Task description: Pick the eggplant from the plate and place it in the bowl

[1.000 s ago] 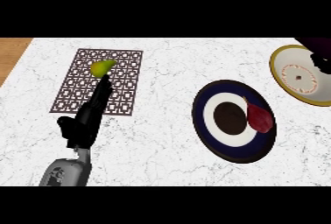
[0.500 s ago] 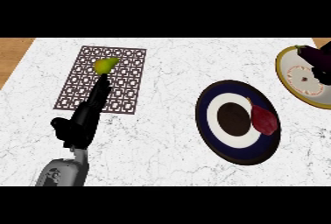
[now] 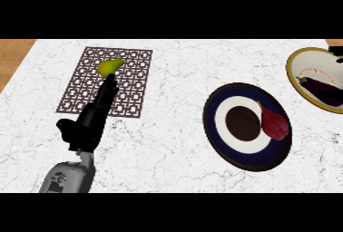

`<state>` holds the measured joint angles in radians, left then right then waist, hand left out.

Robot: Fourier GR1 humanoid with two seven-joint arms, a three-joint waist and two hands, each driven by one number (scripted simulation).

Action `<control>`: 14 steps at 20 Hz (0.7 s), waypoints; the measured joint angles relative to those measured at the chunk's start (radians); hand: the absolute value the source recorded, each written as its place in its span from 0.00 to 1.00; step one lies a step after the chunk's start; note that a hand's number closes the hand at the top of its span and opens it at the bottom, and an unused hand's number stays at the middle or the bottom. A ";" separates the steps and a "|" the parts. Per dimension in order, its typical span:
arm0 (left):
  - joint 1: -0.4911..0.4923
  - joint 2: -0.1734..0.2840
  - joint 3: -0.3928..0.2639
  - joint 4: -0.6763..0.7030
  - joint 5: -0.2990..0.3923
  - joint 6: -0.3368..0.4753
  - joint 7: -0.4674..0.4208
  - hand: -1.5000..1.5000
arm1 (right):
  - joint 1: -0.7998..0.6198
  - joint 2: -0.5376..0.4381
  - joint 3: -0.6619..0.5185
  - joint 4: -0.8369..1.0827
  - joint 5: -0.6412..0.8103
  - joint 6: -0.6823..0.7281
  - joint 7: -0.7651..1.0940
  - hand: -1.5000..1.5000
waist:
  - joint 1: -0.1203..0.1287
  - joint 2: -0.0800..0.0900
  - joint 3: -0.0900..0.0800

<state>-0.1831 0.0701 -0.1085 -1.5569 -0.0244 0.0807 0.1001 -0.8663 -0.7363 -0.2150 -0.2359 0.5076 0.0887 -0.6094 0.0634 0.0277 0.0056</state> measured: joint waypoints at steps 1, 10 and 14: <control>0.004 -0.002 -0.004 0.000 -0.003 0.000 -0.004 0.50 | -0.001 -0.003 -0.012 0.012 -0.011 0.015 -0.021 0.00 | 0.001 0.001 0.000; 0.001 0.008 0.019 0.014 0.006 -0.008 -0.010 0.50 | -0.036 -0.058 -0.165 0.065 -0.154 0.096 -0.132 0.00 | -0.009 -0.003 0.000; 0.001 -0.008 0.009 0.027 -0.011 0.008 -0.018 0.50 | -0.051 -0.102 -0.209 0.100 -0.195 0.172 -0.098 0.00 | -0.011 -0.003 -0.001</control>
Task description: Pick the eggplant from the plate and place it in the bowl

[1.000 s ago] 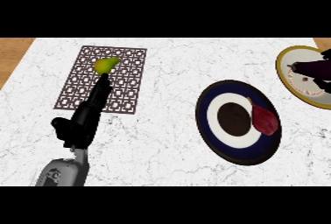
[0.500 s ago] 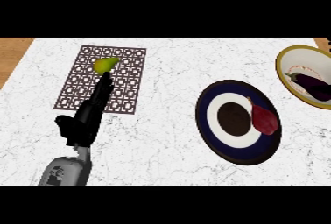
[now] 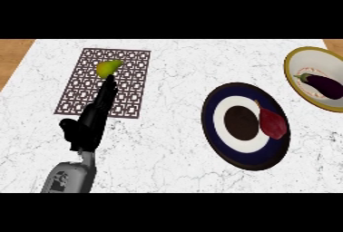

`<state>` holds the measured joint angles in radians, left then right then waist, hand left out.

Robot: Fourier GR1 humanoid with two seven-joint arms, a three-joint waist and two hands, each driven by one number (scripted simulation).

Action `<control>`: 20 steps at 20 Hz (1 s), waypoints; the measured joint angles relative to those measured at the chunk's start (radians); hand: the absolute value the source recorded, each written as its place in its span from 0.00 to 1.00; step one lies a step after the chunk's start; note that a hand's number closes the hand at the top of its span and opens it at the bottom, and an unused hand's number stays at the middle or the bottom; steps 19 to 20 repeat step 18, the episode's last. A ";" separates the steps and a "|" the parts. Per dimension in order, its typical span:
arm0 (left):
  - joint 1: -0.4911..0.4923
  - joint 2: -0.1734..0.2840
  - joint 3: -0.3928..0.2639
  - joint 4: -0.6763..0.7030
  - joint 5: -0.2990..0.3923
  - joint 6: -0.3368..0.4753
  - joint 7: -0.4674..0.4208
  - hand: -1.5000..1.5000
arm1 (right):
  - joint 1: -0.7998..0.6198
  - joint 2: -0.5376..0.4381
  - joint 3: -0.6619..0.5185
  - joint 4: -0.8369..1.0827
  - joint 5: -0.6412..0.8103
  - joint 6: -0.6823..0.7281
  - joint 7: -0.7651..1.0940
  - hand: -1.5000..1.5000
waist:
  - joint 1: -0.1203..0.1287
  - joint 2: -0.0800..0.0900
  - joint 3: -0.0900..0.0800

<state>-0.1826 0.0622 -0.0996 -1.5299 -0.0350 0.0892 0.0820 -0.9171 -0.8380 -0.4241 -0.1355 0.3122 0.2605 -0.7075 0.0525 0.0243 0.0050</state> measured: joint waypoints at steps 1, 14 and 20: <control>0.000 0.005 0.003 -0.003 0.004 -0.005 0.005 0.50 | -0.002 -0.013 -0.009 0.005 -0.009 0.022 0.007 0.00 | -0.001 -0.001 0.000; 0.001 0.008 0.011 -0.004 0.003 -0.009 0.001 0.50 | 0.102 -0.118 -0.076 0.019 -0.087 0.254 0.044 0.00 | -0.005 0.000 0.003; 0.002 0.002 0.009 -0.005 -0.002 -0.003 0.005 0.50 | 0.142 -0.121 -0.073 -0.005 -0.090 0.271 0.046 0.00 | -0.008 -0.001 0.003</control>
